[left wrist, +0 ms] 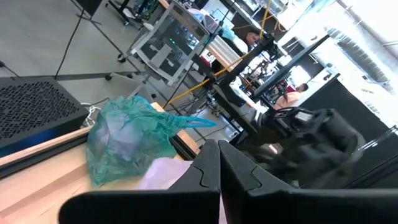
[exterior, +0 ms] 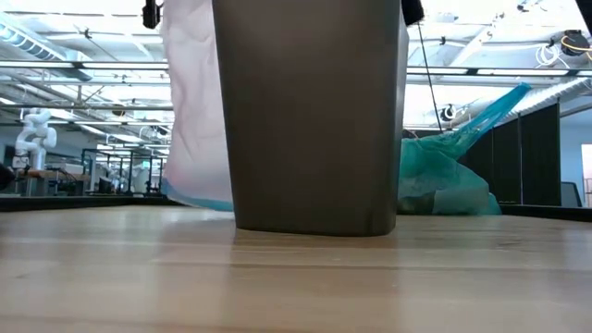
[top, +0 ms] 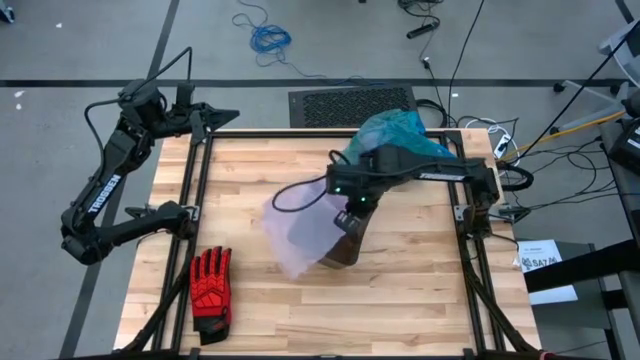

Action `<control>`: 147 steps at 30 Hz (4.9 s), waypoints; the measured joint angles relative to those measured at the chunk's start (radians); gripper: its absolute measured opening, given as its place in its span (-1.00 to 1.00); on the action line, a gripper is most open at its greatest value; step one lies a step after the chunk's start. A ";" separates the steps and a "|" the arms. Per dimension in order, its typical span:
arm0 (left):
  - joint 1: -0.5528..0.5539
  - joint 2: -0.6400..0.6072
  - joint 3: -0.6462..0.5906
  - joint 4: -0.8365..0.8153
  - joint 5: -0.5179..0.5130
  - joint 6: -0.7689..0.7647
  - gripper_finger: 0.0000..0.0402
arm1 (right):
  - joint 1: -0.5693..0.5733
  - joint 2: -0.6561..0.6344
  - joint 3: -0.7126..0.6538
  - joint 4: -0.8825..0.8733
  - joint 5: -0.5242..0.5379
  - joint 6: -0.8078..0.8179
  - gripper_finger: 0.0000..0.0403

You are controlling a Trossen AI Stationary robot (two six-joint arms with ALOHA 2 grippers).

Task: Place trash/remove bag and relplace
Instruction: Put the pink trash bag into the trash bin

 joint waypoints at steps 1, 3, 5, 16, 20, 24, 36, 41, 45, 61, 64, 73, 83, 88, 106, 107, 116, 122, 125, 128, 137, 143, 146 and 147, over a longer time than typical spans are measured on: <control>0.000 0.000 0.000 0.000 0.000 0.000 -1.00 | -0.010 -0.004 -0.033 0.001 -0.017 -0.007 -1.00; 0.000 0.000 0.000 0.001 0.008 0.001 -1.00 | -0.019 -0.005 -0.089 -0.003 -0.041 -0.036 -1.00; 0.000 0.000 0.000 0.018 0.060 0.005 -1.00 | -0.014 -0.004 -0.134 0.002 -0.058 -0.067 -1.00; -0.102 0.007 0.017 0.231 0.342 0.026 -1.00 | -0.041 -0.020 -0.224 0.059 -0.079 -0.036 -1.00; -0.154 0.039 0.016 0.170 0.336 0.069 -1.00 | -0.057 -0.058 -0.224 0.152 -0.070 0.003 -1.00; -0.215 0.078 0.016 0.079 0.316 0.162 -1.00 | -0.082 -0.082 -0.224 0.212 -0.055 0.026 -1.00; -0.382 0.167 0.016 0.083 0.241 0.247 -1.00 | -0.117 -0.198 -0.222 0.236 -0.053 0.083 -1.00; -0.417 0.215 0.073 0.082 0.221 0.262 -1.00 | -0.094 -0.332 -0.183 0.219 0.020 0.152 -1.00; -0.425 0.263 0.154 0.084 0.211 0.302 -1.00 | -0.073 -0.405 -0.120 0.122 0.148 0.194 -1.00; -0.560 0.487 0.304 0.079 0.211 0.316 -1.00 | 0.046 -0.396 -0.322 0.007 0.228 0.200 -1.00; -0.592 0.513 0.304 0.084 0.211 0.321 -1.00 | 0.069 -0.402 -0.373 0.071 0.225 0.223 -1.00; -0.676 0.609 0.304 0.081 0.202 0.341 -1.00 | 0.148 -0.407 -0.355 0.177 0.225 0.292 -1.00; -0.667 0.572 0.303 0.106 0.191 0.307 -1.00 | 0.292 -0.388 -0.366 0.296 0.169 0.292 -1.00; -0.669 0.568 0.303 0.147 0.191 0.261 -1.00 | 0.302 -0.388 -0.366 0.470 0.181 0.291 -1.00; -0.605 0.512 0.304 0.298 0.243 0.137 -1.00 | 0.278 -0.389 -0.329 0.662 0.073 0.188 0.21; -0.599 0.508 0.304 0.304 0.246 0.131 -1.00 | 0.281 -0.391 -0.318 0.655 0.073 0.179 0.24; -0.556 0.490 0.304 0.310 0.268 0.130 -1.00 | 0.316 -0.390 -0.151 0.270 0.075 0.226 0.12; -0.556 0.488 0.304 0.307 0.270 0.130 -1.00 | 0.351 -0.391 -0.110 -0.013 0.079 0.426 0.08; -0.555 0.485 0.304 0.312 0.272 0.130 -1.00 | 0.409 -0.407 -0.152 0.025 0.098 0.501 0.08; -0.550 0.485 0.304 0.317 0.271 0.129 -1.00 | 0.478 -0.409 -0.180 0.005 0.165 0.595 0.08; -0.494 0.477 0.304 0.314 0.311 0.130 -1.00 | 0.625 -0.449 -0.413 -0.004 0.389 0.807 0.08; -0.476 0.477 0.304 0.315 0.316 0.129 -1.00 | 0.667 -0.491 -0.634 0.153 0.416 0.889 0.08; -0.476 0.474 0.304 0.315 0.319 0.123 -1.00 | 0.702 -0.493 -0.724 0.265 0.419 0.882 0.08; -0.477 0.473 0.304 0.316 0.321 0.117 -1.00 | 0.714 -0.493 -0.746 0.277 0.419 0.885 0.08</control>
